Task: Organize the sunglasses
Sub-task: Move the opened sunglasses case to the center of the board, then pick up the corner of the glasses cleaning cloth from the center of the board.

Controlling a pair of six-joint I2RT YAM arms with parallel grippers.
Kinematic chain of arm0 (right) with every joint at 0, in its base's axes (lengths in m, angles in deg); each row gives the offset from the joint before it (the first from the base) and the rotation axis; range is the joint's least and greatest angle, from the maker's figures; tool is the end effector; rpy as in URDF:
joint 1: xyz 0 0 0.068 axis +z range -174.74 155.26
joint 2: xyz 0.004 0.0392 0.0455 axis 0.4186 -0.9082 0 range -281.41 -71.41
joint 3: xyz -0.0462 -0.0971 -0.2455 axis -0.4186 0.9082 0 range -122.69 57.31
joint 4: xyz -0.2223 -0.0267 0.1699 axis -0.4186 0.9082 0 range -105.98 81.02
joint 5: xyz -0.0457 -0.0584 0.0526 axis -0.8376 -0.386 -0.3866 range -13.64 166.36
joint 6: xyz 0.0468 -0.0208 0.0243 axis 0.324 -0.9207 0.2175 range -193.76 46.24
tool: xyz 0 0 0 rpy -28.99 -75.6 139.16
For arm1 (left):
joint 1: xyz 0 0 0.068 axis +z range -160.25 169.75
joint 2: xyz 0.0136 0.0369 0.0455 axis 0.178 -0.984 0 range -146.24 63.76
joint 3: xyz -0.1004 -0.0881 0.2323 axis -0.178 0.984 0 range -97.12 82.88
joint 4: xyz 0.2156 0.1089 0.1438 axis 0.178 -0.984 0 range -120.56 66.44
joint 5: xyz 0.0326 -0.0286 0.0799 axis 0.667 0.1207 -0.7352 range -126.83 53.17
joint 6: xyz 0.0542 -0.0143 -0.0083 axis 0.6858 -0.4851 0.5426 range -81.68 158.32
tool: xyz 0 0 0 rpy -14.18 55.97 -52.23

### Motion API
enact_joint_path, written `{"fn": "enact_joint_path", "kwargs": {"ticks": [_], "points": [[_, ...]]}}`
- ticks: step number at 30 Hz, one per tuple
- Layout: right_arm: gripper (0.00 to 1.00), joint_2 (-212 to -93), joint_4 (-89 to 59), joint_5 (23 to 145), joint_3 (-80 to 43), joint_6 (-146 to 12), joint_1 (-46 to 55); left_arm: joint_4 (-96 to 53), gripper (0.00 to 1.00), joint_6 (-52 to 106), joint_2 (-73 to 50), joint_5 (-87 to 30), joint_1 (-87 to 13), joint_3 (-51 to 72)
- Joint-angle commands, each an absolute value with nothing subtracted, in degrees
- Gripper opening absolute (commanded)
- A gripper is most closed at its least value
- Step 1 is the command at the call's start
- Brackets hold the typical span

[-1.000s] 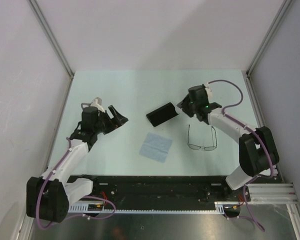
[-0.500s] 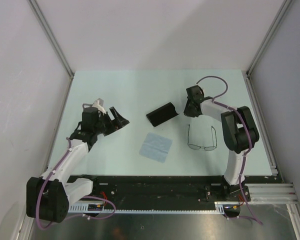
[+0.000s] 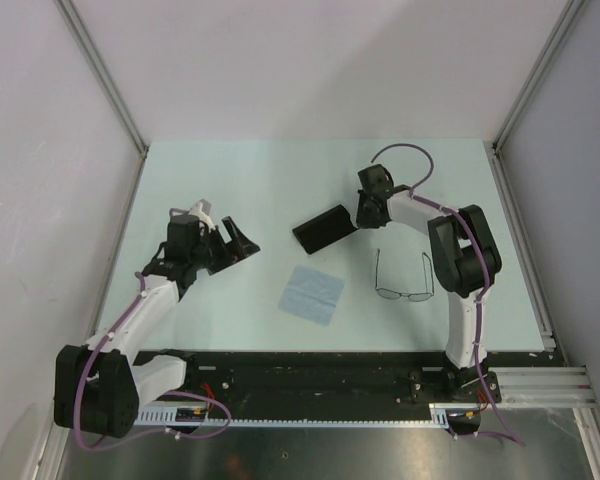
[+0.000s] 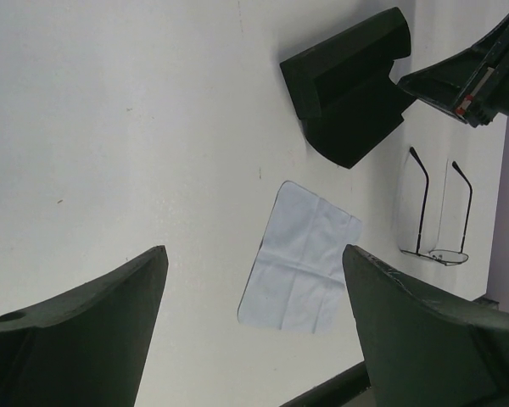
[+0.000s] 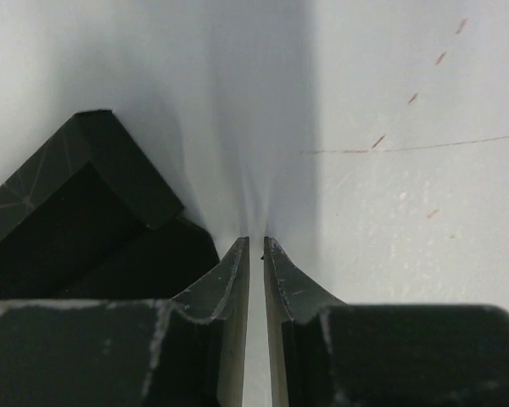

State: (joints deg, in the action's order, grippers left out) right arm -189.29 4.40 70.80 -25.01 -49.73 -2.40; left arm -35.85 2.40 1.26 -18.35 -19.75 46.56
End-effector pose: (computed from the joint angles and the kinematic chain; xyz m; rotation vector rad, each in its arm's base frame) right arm 0.4230 0.1697 0.1426 0.0754 2.5507 0.1938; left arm 0.2472 -0.0542 0.2103 -0.3520 2.2940 -0.7783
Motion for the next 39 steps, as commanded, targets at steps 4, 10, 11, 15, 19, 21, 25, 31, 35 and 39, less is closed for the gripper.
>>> {"fn": "enact_joint_path", "kwargs": {"ticks": [4, 10, 11, 15, 19, 21, 25, 31, 35, 39], "points": [[0.17, -188.0, 7.9, 72.1, -27.1, -53.1, 0.1, -35.8, 0.9, 4.1, 1.5, -17.2, -19.9, 46.1], [0.17, -187.9, 9.0, 75.7, -27.1, -54.4, 1.9, -35.8, 0.9, 4.1, 2.1, -17.3, -19.9, 46.5], [0.16, -187.8, 9.8, 75.7, -27.1, -54.3, 2.1, -35.9, 0.9, 4.1, 2.1, -17.2, -19.9, 46.6], [0.17, -186.0, 11.8, 68.6, -27.1, -51.5, 3.6, -35.9, 0.9, 4.0, 2.6, -17.3, -19.8, 47.0], [0.26, -182.8, 11.7, 64.7, -27.1, -48.6, 3.0, -35.8, 0.9, 3.6, 2.8, -17.3, -19.9, 47.5], [0.34, -181.3, 11.5, 63.6, -27.1, -48.6, 3.0, -35.9, 0.9, 3.4, 2.9, -17.5, -19.9, 47.7], [0.43, -177.6, 12.7, 63.7, -27.1, -49.2, 3.0, -35.9, 0.89, 2.5, 3.5, -17.8, -20.0, 49.0], [0.43, -170.0, 13.8, 63.7, -21.2, -46.7, 6.1, -35.7, 0.78, 3.2, -0.4, -18.5, -23.1, 46.8], [0.43, -163.7, 12.8, 63.4, -12.7, -41.6, 9.1, -34.9, 0.72, 4.4, -5.0, -22.1, -29.4, 42.5], [0.41, -157.6, 10.8, 62.1, -5.7, -36.2, 12.3, -33.8, 0.63, 4.9, -11.9, -25.8, -33.5, 38.3]]}}
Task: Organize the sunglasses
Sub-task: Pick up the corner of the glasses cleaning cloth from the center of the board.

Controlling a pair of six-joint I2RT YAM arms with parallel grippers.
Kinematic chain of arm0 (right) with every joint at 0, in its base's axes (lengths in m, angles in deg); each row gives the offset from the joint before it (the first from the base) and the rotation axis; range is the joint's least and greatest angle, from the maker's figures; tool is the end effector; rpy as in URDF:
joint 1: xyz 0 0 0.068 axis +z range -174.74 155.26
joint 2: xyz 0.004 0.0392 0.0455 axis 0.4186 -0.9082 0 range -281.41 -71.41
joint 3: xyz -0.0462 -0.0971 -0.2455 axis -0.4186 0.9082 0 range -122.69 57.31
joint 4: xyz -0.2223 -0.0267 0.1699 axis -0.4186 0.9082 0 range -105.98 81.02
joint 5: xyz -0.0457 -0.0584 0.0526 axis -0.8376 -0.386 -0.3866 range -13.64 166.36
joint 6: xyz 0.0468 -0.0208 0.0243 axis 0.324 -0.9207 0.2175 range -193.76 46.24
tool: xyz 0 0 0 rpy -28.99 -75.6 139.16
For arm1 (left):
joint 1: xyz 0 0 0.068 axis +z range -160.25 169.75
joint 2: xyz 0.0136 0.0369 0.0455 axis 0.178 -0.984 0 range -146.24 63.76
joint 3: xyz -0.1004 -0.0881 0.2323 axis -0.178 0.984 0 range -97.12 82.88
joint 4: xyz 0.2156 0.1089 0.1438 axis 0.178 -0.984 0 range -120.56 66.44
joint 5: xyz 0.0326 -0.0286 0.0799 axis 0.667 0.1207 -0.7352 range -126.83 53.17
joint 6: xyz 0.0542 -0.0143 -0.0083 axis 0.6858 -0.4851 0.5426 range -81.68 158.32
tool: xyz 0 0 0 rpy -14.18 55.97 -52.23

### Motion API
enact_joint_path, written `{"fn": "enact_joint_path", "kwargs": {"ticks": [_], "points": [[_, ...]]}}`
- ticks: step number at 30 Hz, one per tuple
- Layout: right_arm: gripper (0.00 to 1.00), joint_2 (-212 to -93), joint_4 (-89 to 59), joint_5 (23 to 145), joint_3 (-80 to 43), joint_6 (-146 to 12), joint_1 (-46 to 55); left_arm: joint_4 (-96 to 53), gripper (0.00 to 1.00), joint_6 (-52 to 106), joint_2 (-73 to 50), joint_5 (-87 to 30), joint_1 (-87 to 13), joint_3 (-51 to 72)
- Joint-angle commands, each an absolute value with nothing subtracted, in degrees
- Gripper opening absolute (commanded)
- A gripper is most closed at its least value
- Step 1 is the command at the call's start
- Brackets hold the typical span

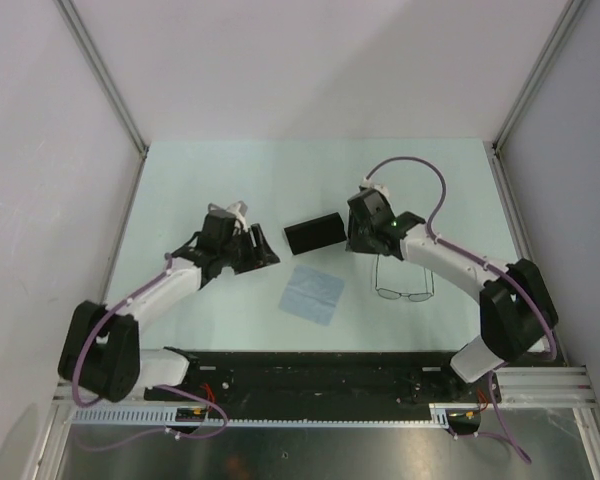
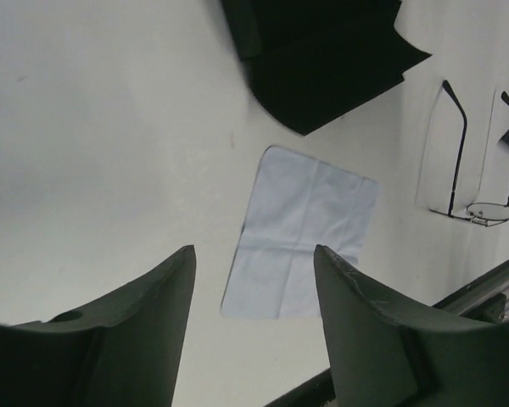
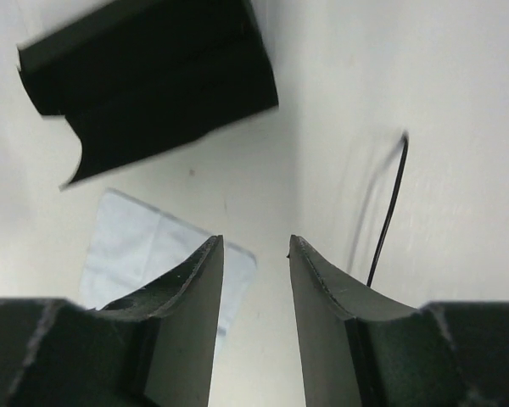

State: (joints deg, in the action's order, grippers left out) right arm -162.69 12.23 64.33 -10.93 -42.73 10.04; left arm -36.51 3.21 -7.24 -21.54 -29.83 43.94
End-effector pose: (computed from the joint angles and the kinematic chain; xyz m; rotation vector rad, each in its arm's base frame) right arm 0.3040 0.2011 0.2356 0.0105 2.4547 0.2516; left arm 0.2529 -0.1011 0.1887 -0.1966 2.4507 -0.7596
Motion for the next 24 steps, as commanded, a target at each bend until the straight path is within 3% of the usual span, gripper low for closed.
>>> {"fn": "enact_joint_path", "kwargs": {"ticks": [1, 11, 24], "points": [[0.41, -156.9, 10.1, 62.0, -4.3, -34.6, 13.2, -32.7, 0.58, 5.0, -14.7, -26.8, -34.2, 37.1], [0.34, -156.3, 4.4, 64.5, 4.5, -29.3, 15.1, -27.5, 0.48, 7.1, -28.5, -25.5, -40.3, 31.6], [0.33, -163.7, -0.8, 68.0, 6.2, -28.5, 16.6, -16.4, 0.52, 3.0, -29.9, -30.8, -42.1, 38.2]]}}
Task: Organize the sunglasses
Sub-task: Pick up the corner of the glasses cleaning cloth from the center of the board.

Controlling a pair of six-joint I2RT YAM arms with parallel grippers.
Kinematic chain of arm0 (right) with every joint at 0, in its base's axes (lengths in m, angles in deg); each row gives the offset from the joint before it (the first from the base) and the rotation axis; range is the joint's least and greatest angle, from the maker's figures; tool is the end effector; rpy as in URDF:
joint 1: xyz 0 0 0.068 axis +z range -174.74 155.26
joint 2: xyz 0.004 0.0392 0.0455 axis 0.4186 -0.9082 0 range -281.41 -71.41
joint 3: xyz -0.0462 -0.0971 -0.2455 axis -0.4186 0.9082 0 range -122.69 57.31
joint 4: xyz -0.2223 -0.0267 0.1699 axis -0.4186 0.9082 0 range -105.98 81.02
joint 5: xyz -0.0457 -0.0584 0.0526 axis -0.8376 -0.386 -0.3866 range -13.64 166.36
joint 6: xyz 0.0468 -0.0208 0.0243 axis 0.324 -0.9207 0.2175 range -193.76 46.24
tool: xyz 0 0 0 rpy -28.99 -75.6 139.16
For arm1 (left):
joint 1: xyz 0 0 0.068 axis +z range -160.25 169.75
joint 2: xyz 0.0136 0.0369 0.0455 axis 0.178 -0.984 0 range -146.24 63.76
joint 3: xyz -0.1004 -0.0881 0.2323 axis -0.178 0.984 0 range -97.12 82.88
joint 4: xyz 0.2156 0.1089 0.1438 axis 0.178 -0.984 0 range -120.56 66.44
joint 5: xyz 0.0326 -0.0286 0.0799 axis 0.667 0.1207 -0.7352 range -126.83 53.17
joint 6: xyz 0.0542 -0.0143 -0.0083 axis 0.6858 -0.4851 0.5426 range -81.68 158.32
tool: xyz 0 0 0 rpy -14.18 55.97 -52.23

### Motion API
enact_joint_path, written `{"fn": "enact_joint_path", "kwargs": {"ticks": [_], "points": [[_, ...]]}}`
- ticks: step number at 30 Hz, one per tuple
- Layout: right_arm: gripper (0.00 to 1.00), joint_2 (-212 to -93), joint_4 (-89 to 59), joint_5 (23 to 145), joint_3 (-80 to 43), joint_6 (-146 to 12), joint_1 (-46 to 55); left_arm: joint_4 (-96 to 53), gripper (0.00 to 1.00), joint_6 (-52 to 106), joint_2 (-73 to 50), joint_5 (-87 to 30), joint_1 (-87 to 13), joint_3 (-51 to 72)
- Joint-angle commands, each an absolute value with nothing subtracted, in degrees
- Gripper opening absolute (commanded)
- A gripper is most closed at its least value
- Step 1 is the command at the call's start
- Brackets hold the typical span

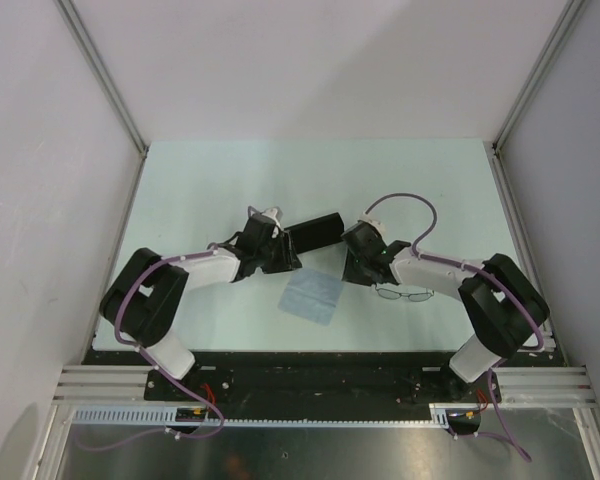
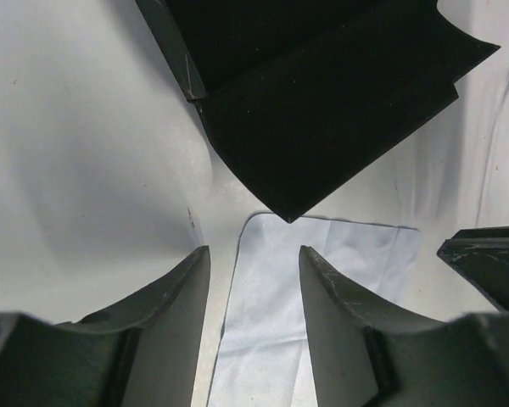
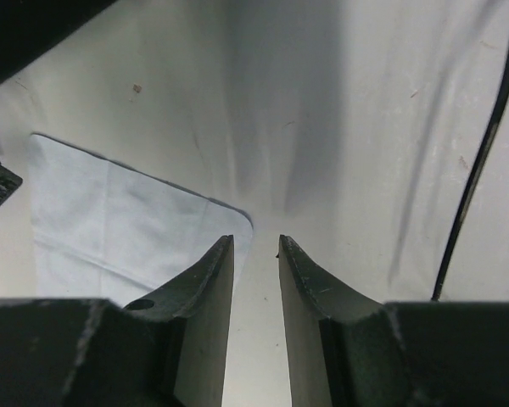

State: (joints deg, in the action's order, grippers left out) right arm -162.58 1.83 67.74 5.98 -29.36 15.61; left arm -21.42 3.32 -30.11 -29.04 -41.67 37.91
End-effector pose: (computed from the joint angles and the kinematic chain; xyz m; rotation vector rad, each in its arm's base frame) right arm 0.2541 0.2081 0.1526 0.1487 2.5988 0.3638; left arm 0.2830 -0.1792 0.1284 -0.0107 2.4967 -0.6839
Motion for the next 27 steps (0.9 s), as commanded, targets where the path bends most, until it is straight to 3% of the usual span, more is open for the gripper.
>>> {"fn": "enact_joint_path", "kwargs": {"ticks": [1, 27], "points": [[0.33, -163.9, -0.9, 68.1, 6.2, -28.3, 16.6, -16.4, 0.52, 3.2, -30.5, -30.6, -42.1, 38.2], [0.31, -169.1, -2.2, 69.1, 6.2, -28.0, 17.2, -15.4, 0.41, 3.9, -34.1, -28.6, -43.6, 39.4]]}}
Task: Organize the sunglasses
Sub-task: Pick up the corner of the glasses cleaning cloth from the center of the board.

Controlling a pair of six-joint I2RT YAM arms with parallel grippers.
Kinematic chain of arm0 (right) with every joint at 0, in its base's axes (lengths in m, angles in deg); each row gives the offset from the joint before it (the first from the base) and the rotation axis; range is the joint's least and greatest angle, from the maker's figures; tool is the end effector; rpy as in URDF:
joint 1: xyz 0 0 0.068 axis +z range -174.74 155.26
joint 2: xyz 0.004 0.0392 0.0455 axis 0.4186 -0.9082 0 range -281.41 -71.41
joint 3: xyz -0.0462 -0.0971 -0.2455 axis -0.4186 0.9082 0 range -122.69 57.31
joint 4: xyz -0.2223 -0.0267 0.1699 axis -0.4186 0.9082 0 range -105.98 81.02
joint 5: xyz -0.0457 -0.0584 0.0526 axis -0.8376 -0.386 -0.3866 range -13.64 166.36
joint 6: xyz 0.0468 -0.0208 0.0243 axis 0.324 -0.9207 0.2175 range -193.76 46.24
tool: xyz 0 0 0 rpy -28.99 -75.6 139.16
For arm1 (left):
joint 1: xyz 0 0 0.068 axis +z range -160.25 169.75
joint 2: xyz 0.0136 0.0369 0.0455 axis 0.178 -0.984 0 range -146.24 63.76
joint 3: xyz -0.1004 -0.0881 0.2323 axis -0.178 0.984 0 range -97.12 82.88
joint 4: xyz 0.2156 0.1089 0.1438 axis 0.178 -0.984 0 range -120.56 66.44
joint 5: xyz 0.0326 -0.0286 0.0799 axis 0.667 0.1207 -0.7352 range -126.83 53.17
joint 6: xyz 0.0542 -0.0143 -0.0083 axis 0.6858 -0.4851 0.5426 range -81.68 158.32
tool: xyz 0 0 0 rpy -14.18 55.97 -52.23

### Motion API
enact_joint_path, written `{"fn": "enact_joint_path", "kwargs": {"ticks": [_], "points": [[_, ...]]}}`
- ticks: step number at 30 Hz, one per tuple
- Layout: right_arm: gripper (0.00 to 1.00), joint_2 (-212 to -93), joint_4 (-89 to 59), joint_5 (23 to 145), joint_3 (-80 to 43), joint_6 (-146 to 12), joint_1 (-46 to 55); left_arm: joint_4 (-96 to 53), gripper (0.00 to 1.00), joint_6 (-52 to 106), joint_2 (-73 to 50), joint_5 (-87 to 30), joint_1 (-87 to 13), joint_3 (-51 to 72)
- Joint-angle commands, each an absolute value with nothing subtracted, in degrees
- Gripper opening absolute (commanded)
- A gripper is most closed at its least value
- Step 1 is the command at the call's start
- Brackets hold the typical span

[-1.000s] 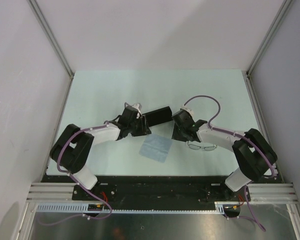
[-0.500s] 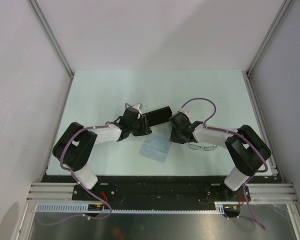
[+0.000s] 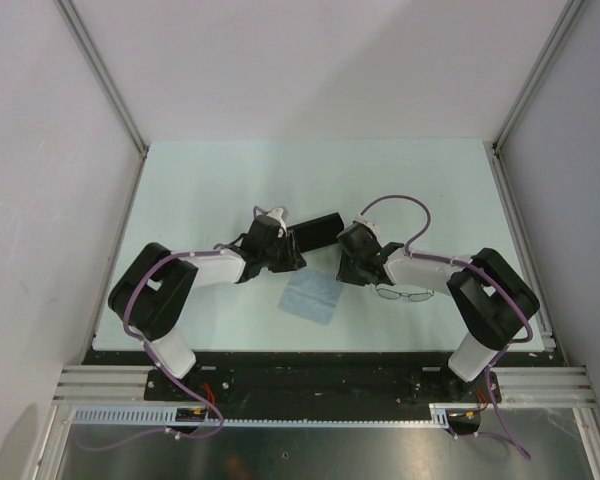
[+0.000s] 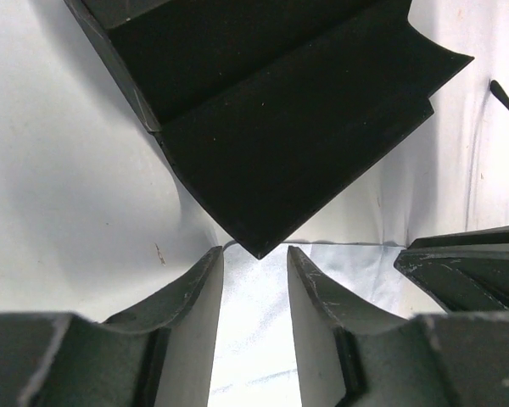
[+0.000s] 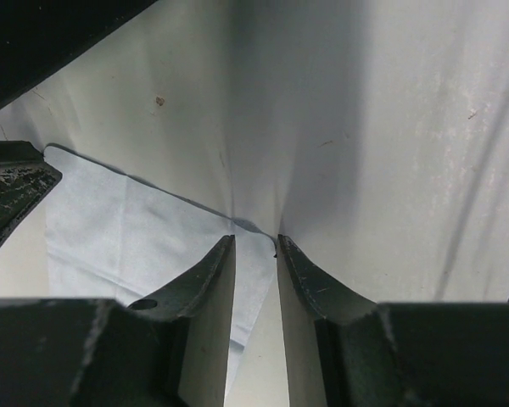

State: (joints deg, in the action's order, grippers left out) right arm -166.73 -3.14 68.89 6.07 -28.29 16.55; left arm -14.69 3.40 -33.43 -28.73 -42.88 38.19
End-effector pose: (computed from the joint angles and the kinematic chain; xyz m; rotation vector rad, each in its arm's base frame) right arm 0.2577 0.2195 0.1346 0.1453 2.6018 0.4078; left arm 0.2865 -0.1901 0.1179 0.0252 2.4468 -0.7262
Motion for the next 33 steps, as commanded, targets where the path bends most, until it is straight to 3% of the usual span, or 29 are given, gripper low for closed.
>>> {"fn": "enact_joint_path", "kwargs": {"ticks": [1, 8, 15, 21, 25, 30, 33], "points": [[0.3, -169.2, -2.1, 69.2, 6.2, -28.1, 17.3, -15.4, 0.41, 3.9, -34.0, -28.6, -43.7, 39.6], [0.19, -170.0, -2.4, 69.4, 6.2, -28.1, 17.4, -15.4, 0.37, 4.0, -33.8, -29.3, -44.0, 40.0], [0.18, -170.0, -2.0, 68.9, 6.2, -28.3, 17.4, -15.5, 0.29, 4.2, -34.1, -30.1, -44.1, 39.9], [0.09, -170.5, -2.2, 68.7, 6.2, -28.9, 17.4, -15.4, 0.25, 4.2, -34.3, -30.9, -44.1, 39.9], [0.01, -170.5, -2.1, 68.4, 6.2, -29.5, 17.5, -14.9, 0.16, 4.4, -34.7, -31.8, -44.0, 40.2], [0.0, -169.9, -1.9, 67.3, 6.2, -30.6, 17.7, -14.3, 0.02, 5.4, -34.8, -32.0, -44.1, 40.3], [0.0, -169.5, -1.5, 66.4, 5.8, -31.5, 18.0, -14.3, 0.01, 5.6, -34.2, -32.0, -44.1, 40.7]]}}
